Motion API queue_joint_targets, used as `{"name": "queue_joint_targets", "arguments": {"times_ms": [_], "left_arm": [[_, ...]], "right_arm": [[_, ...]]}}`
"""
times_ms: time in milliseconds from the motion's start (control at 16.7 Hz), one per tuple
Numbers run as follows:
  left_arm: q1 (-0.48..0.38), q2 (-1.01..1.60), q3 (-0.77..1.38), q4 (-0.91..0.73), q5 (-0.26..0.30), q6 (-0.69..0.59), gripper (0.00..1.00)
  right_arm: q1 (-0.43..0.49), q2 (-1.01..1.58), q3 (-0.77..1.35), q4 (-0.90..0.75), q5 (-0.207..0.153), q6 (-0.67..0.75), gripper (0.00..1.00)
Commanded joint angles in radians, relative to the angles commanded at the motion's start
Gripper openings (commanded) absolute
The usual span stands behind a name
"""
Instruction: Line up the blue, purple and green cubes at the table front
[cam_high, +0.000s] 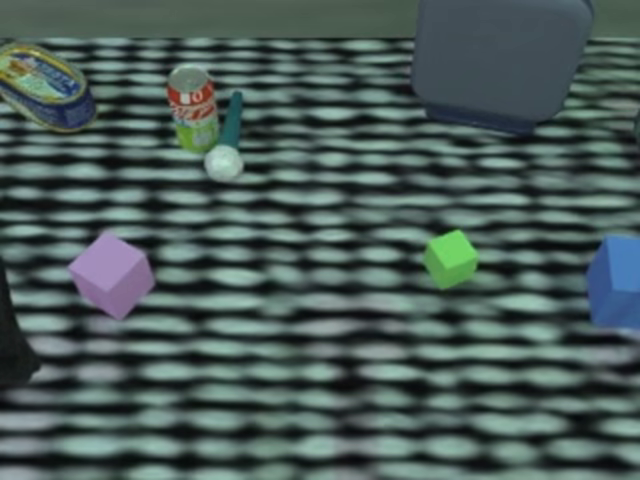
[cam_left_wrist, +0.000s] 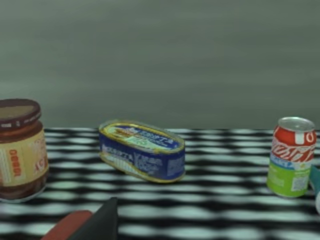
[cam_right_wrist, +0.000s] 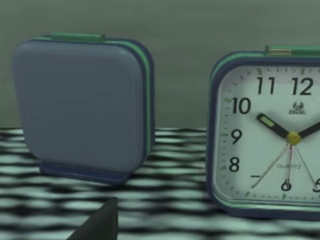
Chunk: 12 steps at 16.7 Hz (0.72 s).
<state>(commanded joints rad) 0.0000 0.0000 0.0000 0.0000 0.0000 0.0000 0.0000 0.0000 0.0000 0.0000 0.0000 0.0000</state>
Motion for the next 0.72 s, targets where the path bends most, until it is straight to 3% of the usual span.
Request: {"name": "queue_joint_targets", "arguments": {"times_ms": [360, 720], "left_arm": [[0.000, 0.000, 0.000, 0.000, 0.000, 0.000, 1.00], [0.000, 0.000, 0.000, 0.000, 0.000, 0.000, 1.00]], "right_arm": [[0.031, 0.103, 0.102, -0.071, -0.003, 0.005, 1.00], [0.136, 0.571, 0.530, -0.347, 0.000, 0.018, 1.00]]}}
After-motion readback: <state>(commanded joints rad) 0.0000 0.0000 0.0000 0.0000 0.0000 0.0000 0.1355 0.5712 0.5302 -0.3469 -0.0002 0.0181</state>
